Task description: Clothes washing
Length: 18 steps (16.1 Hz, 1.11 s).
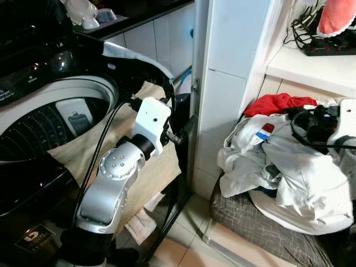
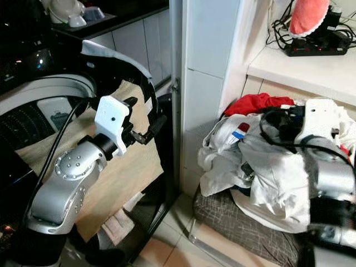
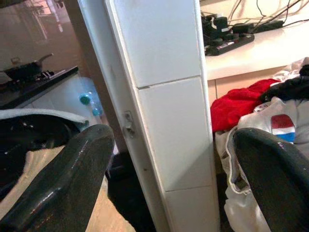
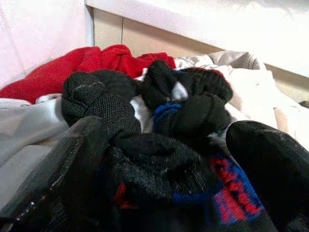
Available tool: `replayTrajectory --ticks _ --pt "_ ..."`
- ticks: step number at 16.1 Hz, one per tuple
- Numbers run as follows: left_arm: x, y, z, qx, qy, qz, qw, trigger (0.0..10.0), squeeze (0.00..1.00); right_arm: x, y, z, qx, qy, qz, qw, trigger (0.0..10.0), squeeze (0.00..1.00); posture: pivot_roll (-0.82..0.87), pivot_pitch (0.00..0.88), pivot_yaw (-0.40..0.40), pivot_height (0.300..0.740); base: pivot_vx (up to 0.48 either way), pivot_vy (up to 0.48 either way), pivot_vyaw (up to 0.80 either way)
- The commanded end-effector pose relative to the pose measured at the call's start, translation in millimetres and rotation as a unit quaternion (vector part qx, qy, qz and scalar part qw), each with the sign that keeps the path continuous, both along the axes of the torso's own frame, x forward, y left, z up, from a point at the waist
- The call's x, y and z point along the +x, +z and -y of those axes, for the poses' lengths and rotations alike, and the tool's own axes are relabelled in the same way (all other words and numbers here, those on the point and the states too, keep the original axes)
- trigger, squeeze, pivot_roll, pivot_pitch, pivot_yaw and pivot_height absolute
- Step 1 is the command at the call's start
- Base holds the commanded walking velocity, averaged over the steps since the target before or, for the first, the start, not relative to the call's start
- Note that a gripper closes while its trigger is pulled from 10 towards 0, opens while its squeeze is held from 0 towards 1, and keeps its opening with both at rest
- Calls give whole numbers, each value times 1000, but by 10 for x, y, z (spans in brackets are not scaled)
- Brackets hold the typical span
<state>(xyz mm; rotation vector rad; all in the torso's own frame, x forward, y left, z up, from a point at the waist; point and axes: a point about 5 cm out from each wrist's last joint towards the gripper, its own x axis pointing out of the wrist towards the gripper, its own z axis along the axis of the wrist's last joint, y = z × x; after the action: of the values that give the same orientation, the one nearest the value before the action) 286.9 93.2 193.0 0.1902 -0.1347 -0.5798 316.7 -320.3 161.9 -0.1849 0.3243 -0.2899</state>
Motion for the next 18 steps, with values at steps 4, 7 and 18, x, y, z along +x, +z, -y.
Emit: replayTrajectory --ticks 4,7,18 --pt "57 32 -54 5 16 2 1000 10000 0 30 56 -23 29 49 4 998 10000 0 -38 0 58 740 0 0 0" --pt "81 29 -76 6 27 -2 1000 10000 0 0 -38 -4 60 42 -12 997 0 0 -36 0 53 740 0 0 0" --pt "116 26 -109 0 49 -8 999 10000 0 -78 -30 -6 71 42 4 997 0 0 -40 0 59 740 0 0 0"
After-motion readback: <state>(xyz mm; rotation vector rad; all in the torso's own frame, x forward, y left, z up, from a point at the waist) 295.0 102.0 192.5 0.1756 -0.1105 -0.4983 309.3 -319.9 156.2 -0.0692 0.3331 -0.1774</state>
